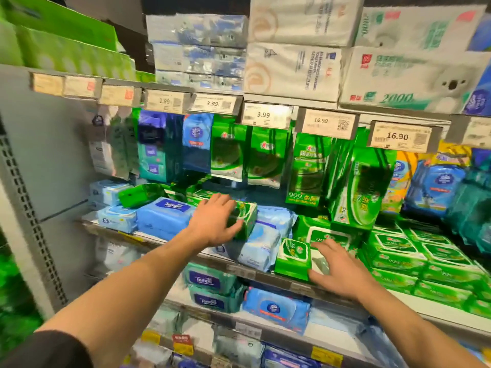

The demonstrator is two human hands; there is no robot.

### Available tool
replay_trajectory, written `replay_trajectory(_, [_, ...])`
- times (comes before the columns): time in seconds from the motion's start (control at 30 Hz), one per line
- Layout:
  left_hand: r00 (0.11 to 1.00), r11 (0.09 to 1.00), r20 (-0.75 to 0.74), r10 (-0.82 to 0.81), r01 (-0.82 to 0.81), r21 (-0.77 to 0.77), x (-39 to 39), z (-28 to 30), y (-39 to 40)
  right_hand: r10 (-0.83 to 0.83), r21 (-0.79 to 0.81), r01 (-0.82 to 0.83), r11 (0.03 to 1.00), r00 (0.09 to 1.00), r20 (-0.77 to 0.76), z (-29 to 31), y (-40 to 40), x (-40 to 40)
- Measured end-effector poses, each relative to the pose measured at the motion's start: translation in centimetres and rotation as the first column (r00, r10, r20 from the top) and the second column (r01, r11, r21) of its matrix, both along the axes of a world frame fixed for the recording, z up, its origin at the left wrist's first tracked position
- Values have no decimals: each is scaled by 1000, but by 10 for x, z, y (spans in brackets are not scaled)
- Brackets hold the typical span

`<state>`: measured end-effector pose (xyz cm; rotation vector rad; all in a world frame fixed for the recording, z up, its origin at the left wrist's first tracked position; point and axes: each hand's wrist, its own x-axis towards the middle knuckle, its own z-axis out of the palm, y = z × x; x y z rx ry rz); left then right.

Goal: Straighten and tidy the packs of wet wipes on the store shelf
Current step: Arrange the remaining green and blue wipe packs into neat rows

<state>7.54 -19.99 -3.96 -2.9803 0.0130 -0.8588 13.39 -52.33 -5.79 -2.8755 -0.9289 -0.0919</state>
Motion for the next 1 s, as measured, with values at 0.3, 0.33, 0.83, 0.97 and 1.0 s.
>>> replay_trajectory(0.3, [927,914,-152,343,-367,-172,-50,3,152,186,127,-198,972,977,100,32,129,3])
replay_trajectory(0.33, [912,900,-166,375,-401,-173,-56,1,167,203,98,-212,972,974,99,35,140,5])
replay_trajectory(0.83, [890,910,-254,378,-407,-72,-63,-13,279,233,-582,-169,795,972,36,57,235,-5])
replay_trajectory(0.97, [912,910,-275,304,-363,-198,-45,-10,277,209,-547,-131,827,974,82,54,242,-6])
replay_trajectory(1.0, [918,904,-270,290,-355,-237,-41,-9,275,196,-527,-114,842,975,102,54,244,-6])
